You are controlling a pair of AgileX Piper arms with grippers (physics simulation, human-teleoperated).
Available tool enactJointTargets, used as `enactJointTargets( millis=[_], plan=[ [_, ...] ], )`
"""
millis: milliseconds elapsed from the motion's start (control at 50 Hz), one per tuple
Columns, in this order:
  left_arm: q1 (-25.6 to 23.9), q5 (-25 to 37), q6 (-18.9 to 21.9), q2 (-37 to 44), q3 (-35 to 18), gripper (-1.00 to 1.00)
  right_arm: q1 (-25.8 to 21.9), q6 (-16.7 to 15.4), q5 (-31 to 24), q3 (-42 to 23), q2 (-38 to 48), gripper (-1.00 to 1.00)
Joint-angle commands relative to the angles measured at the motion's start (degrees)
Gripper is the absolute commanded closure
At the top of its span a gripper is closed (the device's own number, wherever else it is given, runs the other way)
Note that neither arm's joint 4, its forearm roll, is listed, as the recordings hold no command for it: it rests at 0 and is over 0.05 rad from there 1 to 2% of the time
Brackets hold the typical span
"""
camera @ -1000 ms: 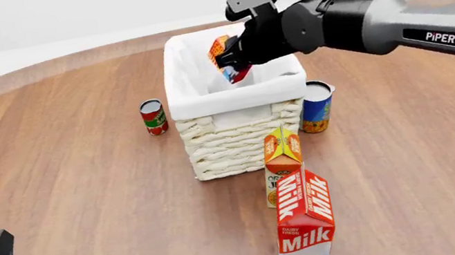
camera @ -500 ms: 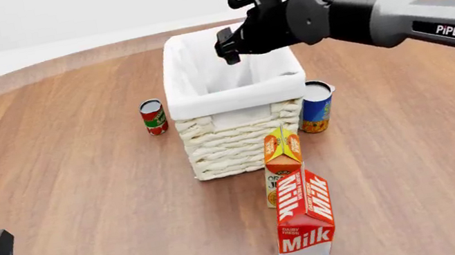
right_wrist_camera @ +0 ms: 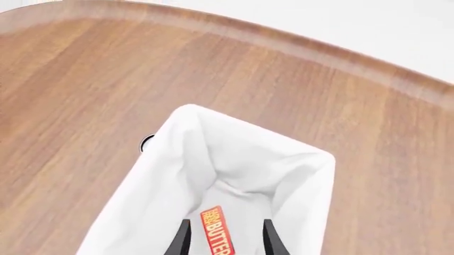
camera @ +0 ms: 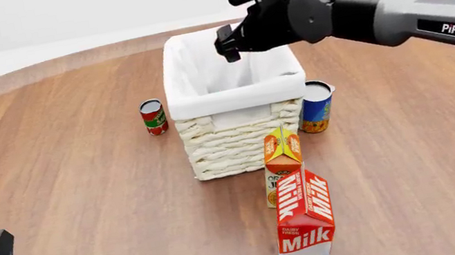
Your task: Pick up the butter and put it in the basket.
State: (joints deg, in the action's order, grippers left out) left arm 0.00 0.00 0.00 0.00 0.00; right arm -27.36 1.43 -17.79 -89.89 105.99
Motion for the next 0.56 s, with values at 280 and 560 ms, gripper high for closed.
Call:
enactJointTargets(
  millis=[280, 560],
  plan=[
    [0.0, 0.0, 0.0, 0.0, 0.0, -1.00, -2.8, 1.8, 2.9, 3.5, -5.5, -1.00],
    [0.0, 0.0, 0.0, 0.0, 0.0, -1.00, -7.6, 3.9, 10.0, 11.7, -15.1, -1.00]
  ],
)
